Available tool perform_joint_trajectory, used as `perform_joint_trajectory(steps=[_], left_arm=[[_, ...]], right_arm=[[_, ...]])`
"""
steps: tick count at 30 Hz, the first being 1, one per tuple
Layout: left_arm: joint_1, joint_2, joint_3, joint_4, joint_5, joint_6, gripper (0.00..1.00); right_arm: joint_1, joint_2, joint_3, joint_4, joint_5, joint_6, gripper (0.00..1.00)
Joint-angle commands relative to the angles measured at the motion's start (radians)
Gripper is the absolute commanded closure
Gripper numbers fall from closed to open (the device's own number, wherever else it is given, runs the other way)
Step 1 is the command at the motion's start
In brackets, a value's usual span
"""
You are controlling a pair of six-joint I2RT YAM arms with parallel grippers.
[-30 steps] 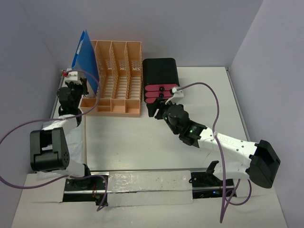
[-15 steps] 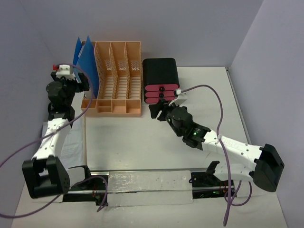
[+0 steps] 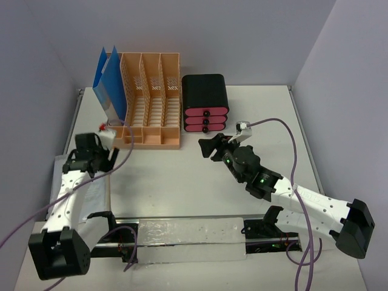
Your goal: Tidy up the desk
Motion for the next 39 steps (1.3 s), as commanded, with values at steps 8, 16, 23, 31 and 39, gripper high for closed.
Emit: perform_joint_trajectory(steps=[8,16,23,31,39], left_arm=[[-0.119,0.144,-0.188,0.024,-0.229,0.041,0.05],[-0.102,0.225,-0.25,0.051,-0.228,0.114,0.05],[-0.067,0.277,-0.286,0.091,-0.367,0.199,0.06],[0.054,0.378,-0.238,0.107,-0.361,0.288,0.37],[0.153,0.415,-0.26,0.16,-0.374,0.378,0.56]], right_arm=[[0.001,-0.025,0.016,-0.04,0.028,0.046,0.33],[0.001,0.0,0.041,-0.06,0.051,0.058,0.33],[0.001,-0.001,0.055,-0.059,0.052,0.042,0.33],[0.001,-0.096,0.002,-0.068,0.088,0.03,0.33],[0.003,-0.25,-0.061,-0.087,0.162,0.024,0.33]])
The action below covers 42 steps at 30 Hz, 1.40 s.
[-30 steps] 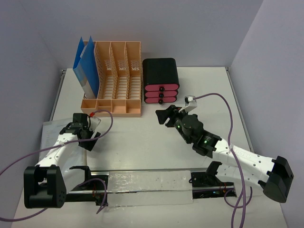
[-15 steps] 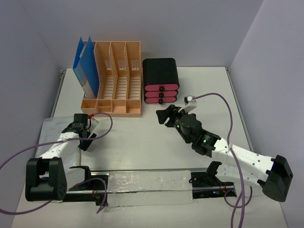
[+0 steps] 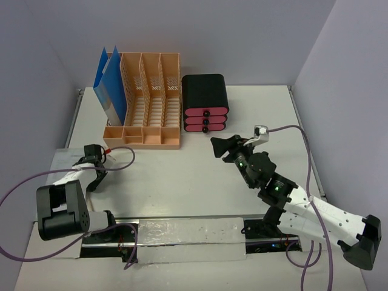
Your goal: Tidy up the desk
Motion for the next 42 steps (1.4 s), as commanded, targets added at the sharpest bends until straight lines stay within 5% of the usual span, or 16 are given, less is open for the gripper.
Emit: perform_joint_trajectory(steps=[1,4,19,26,35,40,42], left_arm=[[0.079,0.074,-0.06,0.012,0.029,0.055,0.61],[0.117,0.09,-0.044,0.05,0.035,0.062,1.0],[0.232,-0.455,0.265,-0.133,0.523,-0.042,1.0],[0.232,-0.512,0.413,-0.342,0.63,-0.065,1.0],[0.232,-0.516,0.805,-0.485,0.928,-0.233,1.0],[0.232,-0.5,0.941,-0.469,1.135,-0.35,1.0],[0.232,-0.509,0.938,-0.322,1.267,-0.464,1.0]], right_arm=[[0.003,-0.08,-0.042,0.003,0.086,-0.01,0.33],[0.003,-0.117,-0.061,0.007,0.104,-0.004,0.34],[0.003,0.192,0.147,0.004,-0.118,-0.038,0.36],[0.018,0.34,0.276,0.001,-0.231,-0.05,0.37],[0.018,0.341,0.259,0.048,-0.243,-0.052,0.37],[0.018,0.306,0.221,0.072,-0.23,-0.061,0.36],[0.02,0.299,0.22,0.066,-0.22,-0.069,0.36]])
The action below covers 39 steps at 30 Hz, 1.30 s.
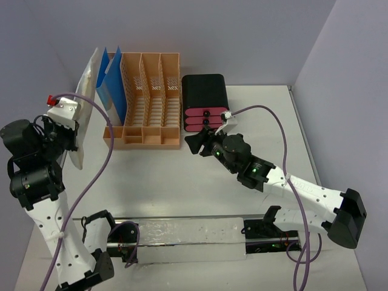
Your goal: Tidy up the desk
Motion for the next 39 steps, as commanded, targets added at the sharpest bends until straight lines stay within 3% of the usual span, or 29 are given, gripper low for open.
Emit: perform_joint_trajectory(steps=[1,5,7,15,26,34,39], left_arm=[[0.005,-0.013,0.012,0.238,0.321,-0.242,1.0],[0.005,-0.014,-0.129,0.66,0.359,-0.575,1.0],[0.005,-0.002,-0.239,0.966,0.311,-0.718,1.0],[-0.059,0.102,-0.449,1.535,0.117,-0.855,1.0],[-0.297,0.287,-0.525,1.759,0.012,-0.664,1.0],[-0.355,0.446,-0.504,1.888,-0.176,-0.544,1.0],[-0.378,0.496,-0.503,1.928,-0.19,-0.507,1.0]], right_arm=[[0.006,-0.04,-0.008,0.053,0.023,-0.028,0.36],[0.006,-0.052,-0.026,0.053,0.039,-0.035,0.36],[0.005,-0.064,-0.037,0.057,0.058,-0.035,0.36],[0.005,-0.079,-0.033,0.026,0.136,-0.071,0.36],[0.002,-0.031,-0.011,-0.03,0.237,-0.107,0.35],[-0.003,0.012,0.015,-0.075,0.273,-0.145,0.34],[-0.005,0.036,0.038,-0.094,0.279,-0.163,0.33]])
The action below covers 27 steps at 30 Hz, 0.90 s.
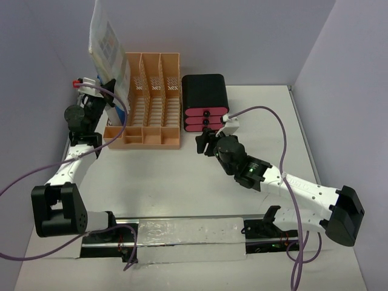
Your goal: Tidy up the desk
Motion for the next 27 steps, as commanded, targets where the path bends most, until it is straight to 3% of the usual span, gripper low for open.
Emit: perform_joint_trajectory(steps=[1,7,18,27], left_arm=[[-0.02,0.021,0.036,0.191,-0.04,0.065,1.0],[-0.018,0.114,-0.001,0.322,-0.059,0.07,1.0],[-0.018,0.332,-0.046,0.617,0.066,0.102,1.0],[-0.02,0.45,-0.058,0.725,0.096,0.062,1.0]], right_arm=[[-0.005,0.009,0.054,0.002,0.051,-0.032,0.33],[-0.018,-0.009,0.013,0.044,0.049,-0.03,0.33],[-0.033,-0.004,-0.008,0.049,0.052,-0.031,0.31],[-0.042,0.006,-0.004,0.056,0.025,-0.048,0.31]])
